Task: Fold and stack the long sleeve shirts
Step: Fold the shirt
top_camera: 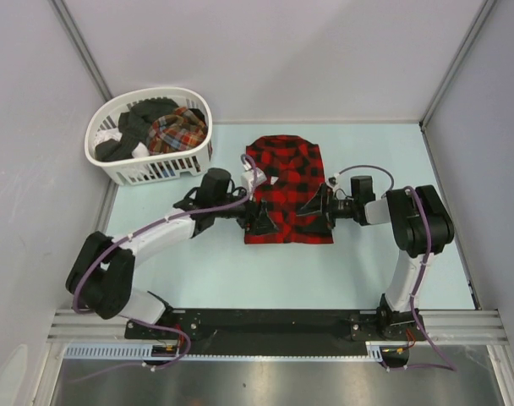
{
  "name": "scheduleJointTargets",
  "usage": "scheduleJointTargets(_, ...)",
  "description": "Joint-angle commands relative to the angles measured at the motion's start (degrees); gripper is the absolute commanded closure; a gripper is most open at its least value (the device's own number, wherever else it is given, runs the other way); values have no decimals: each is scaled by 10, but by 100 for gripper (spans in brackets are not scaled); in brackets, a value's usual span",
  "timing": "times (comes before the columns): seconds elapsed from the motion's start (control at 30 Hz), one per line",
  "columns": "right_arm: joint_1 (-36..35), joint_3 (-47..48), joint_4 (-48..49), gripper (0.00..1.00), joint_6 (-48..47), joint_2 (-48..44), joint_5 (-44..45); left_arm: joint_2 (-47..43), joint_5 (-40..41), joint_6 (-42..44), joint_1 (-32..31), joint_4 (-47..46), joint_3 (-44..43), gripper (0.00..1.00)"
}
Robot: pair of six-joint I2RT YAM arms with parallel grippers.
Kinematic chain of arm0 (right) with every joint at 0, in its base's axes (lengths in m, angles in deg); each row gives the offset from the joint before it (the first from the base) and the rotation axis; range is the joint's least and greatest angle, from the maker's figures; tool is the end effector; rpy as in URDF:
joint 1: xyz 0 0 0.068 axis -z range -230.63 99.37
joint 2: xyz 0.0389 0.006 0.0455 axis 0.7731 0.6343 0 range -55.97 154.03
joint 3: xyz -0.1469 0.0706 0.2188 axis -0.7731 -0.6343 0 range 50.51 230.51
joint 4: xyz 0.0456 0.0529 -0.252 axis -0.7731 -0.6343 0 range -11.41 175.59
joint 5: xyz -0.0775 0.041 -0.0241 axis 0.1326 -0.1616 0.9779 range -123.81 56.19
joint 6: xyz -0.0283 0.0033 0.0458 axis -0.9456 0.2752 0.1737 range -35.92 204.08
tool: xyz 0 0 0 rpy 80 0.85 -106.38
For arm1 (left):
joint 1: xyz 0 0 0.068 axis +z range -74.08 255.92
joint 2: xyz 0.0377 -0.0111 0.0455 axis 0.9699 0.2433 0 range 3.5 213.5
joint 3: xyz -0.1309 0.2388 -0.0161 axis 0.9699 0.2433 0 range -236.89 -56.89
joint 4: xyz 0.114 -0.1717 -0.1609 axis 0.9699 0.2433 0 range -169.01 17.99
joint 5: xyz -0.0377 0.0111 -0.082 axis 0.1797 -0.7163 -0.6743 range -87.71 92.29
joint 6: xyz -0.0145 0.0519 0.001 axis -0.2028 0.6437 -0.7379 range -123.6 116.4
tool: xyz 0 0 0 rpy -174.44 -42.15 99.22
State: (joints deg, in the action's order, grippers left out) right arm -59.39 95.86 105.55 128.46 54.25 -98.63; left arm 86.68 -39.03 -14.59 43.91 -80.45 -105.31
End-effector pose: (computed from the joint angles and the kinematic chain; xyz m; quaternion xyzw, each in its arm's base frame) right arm 0.3240 0.0825 0.1019 0.0429 0.8052 0.5875 0.0682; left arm 0.2490 -0.1834 0.2300 0.3149 0.7792 -0.4517 0.2995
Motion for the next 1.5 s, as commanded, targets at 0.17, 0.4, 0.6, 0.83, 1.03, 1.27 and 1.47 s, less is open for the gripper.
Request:
scheduleJointTargets(0.17, -7, 117, -221, 0, -168, -73, 19, -25, 468, 541, -266, 16, 69, 44)
scheduleJointTargets(0.4, 22, 150, -280, 0, -199, -69, 15, 95, 580, 600, -331, -138, 105, 50)
scheduleJointTargets(0.6, 34, 157, -304, 0, -218, -67, 12, 209, 639, 644, -340, -234, 102, 58)
scheduleJointTargets(0.83, 38, 203, -378, 0, -299, -58, 43, 200, 577, 594, -328, -137, 47, 98)
scheduleJointTargets(1.03, 34, 232, -433, 0, -349, -61, 72, 121, 514, 555, -348, 10, 34, 100)
scheduleJointTargets(1.27, 37, 302, -508, 0, -420, -65, 90, 5, 364, 429, -437, 286, -22, 100)
scheduleJointTargets(1.47, 38, 352, -550, 0, -460, -55, 86, -26, 156, 386, -428, 466, -138, 100)
